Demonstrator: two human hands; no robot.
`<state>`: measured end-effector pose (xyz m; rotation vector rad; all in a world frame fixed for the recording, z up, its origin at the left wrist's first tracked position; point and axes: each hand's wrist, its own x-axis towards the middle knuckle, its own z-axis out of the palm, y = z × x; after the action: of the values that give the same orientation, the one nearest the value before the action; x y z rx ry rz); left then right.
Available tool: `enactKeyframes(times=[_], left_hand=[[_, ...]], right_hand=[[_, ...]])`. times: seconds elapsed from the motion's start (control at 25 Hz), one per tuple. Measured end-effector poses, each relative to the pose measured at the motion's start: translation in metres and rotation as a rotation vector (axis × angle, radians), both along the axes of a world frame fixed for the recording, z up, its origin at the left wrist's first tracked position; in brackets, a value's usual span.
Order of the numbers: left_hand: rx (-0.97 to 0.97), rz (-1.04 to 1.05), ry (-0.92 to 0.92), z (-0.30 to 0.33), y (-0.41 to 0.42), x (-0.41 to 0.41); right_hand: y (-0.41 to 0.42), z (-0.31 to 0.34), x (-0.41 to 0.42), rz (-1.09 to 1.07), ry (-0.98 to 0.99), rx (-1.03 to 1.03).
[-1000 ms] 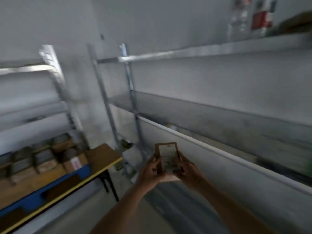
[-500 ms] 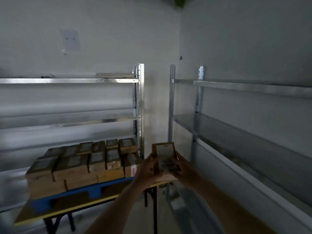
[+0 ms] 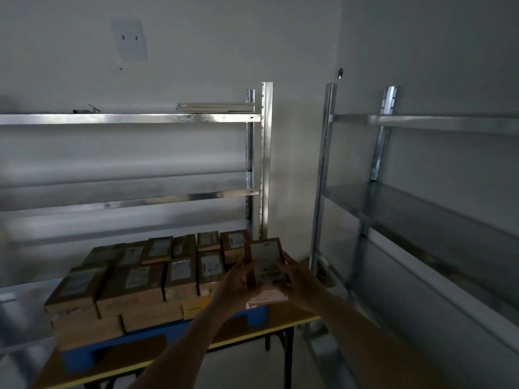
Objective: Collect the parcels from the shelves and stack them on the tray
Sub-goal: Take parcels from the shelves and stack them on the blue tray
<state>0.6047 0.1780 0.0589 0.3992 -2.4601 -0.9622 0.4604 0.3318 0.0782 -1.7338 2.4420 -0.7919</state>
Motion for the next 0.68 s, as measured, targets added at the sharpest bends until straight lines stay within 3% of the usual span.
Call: enactKeyframes(times=[0.32, 0.68], left_hand=[[0.054, 0.108, -0.136, -0.076, -0.103, -0.07], [0.213, 0.27, -0.377, -0.165, -0.189, -0.123]], right_hand=[[-0.116, -0.082, -0.082, 0.025, -0.185, 0.148], [-0.207, -0.165, -0.143, 0.153, -0.334, 0.158]])
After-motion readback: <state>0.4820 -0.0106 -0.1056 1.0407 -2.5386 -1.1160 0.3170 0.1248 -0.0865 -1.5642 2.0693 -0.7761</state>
